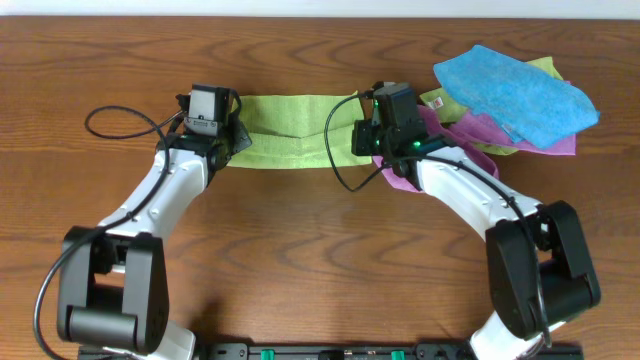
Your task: Fold the cloth
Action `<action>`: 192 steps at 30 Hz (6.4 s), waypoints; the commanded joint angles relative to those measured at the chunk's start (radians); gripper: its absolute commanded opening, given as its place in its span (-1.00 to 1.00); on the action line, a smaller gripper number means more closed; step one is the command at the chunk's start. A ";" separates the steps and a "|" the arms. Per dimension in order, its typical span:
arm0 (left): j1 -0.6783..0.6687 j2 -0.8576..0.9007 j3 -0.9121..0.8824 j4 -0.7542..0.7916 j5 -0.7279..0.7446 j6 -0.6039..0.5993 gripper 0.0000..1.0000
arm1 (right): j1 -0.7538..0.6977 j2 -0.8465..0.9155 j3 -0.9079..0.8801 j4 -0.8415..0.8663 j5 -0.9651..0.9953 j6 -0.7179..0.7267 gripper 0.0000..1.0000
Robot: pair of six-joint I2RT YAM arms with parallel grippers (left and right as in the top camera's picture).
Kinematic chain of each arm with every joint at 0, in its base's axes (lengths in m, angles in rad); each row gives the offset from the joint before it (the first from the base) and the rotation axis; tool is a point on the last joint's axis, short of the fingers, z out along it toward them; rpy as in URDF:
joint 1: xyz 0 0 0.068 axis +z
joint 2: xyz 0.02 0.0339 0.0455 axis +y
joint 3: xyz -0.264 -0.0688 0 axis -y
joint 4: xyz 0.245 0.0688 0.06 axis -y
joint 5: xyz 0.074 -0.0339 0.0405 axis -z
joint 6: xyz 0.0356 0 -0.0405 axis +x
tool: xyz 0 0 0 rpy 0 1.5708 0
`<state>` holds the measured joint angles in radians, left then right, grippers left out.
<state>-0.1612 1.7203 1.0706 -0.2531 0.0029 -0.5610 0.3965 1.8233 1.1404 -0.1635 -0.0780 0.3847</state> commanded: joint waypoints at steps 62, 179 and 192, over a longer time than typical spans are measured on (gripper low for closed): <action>0.011 0.251 0.243 0.084 -0.110 0.052 -0.88 | -0.060 0.199 0.238 -0.019 0.071 -0.114 -0.97; -0.002 -0.840 -0.347 -0.813 -0.222 -0.024 0.73 | -0.002 0.371 0.239 -0.008 -0.068 -0.049 0.49; -0.002 -0.835 -0.362 -0.715 -0.219 0.061 0.93 | 0.017 0.371 0.239 -0.009 -0.053 -0.030 -0.45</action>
<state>-0.1631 0.8845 0.7258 -1.0103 -0.2169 -0.5667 0.4072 2.1616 1.3792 -0.1635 -0.1310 0.3408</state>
